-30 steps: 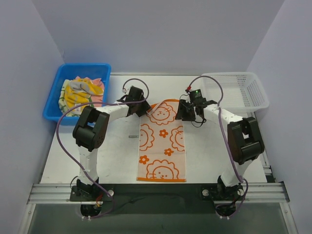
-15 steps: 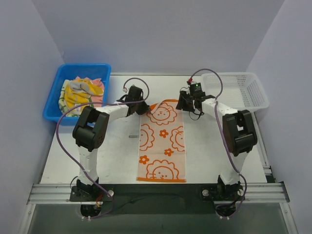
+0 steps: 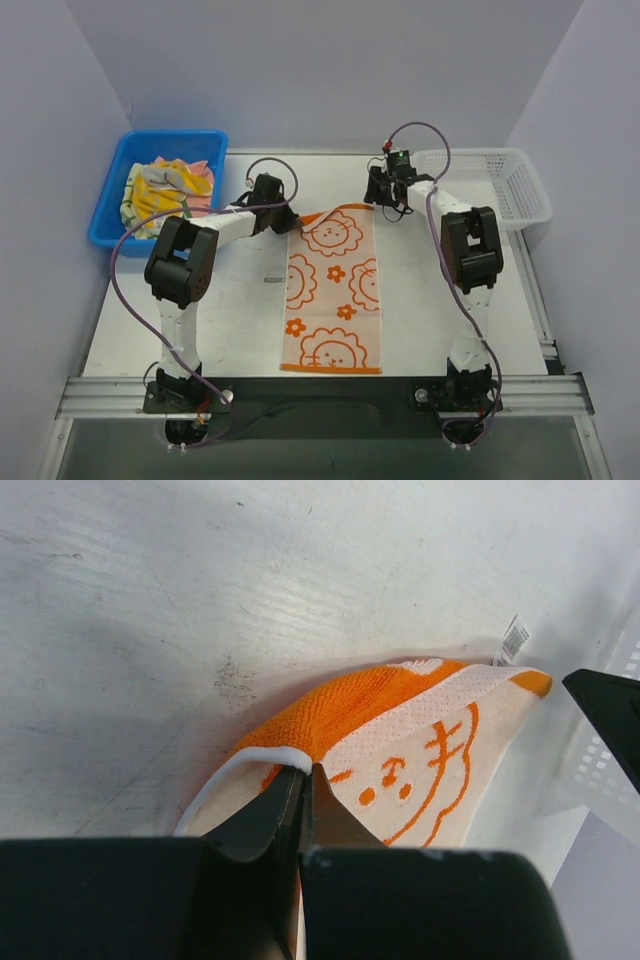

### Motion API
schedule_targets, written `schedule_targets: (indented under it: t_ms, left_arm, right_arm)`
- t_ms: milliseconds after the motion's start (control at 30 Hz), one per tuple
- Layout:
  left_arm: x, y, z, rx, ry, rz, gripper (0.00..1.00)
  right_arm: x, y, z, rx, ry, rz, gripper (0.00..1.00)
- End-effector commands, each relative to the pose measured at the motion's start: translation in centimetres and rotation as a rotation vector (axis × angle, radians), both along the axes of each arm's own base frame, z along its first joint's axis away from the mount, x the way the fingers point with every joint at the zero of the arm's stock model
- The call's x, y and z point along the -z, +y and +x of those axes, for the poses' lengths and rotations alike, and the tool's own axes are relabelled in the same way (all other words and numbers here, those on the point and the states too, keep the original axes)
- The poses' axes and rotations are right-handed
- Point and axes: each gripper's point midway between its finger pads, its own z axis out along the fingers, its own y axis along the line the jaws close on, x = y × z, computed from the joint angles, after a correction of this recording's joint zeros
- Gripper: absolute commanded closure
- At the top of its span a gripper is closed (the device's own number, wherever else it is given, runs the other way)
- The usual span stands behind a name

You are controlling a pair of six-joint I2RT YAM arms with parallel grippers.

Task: Fold and stack the towels
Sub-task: Flatten out the crumpled towel, then fold the towel

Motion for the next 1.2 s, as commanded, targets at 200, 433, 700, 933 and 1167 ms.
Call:
schedule_targets:
  t_ms: [200, 433, 700, 933, 1167]
  left_arm:
    - [-1.3, -0.1, 0.6, 0.054, -0.013, -0.02, 1.0]
    - [-1.2, 0.1, 0.5, 0.052, -0.007, -0.016, 1.0]
    - [-1.3, 0.4, 0.5, 0.056, -0.004, -0.015, 1.0]
    - [-1.4, 0.6, 0.5, 0.054, -0.002, -0.016, 1.0]
    - [-1.9, 0.7, 0.6, 0.059, -0.01, -0.019, 1.0]
  right_arm:
    - [2.0, 0.8, -0.4, -0.042, 0.104, 0.048, 0.49]
    - [2.5, 0.9, -0.8, -0.038, 0.165, 0.178, 0.47]
    - [2.5, 1.7, -1.8, -0.078, 0.194, 0.251, 0.54]
    - [1.4, 1.9, -1.7, -0.09, 0.174, 0.289, 0.72]
    - [1.2, 1.8, -1.6, -0.086, 0.166, 0.294, 0.93]
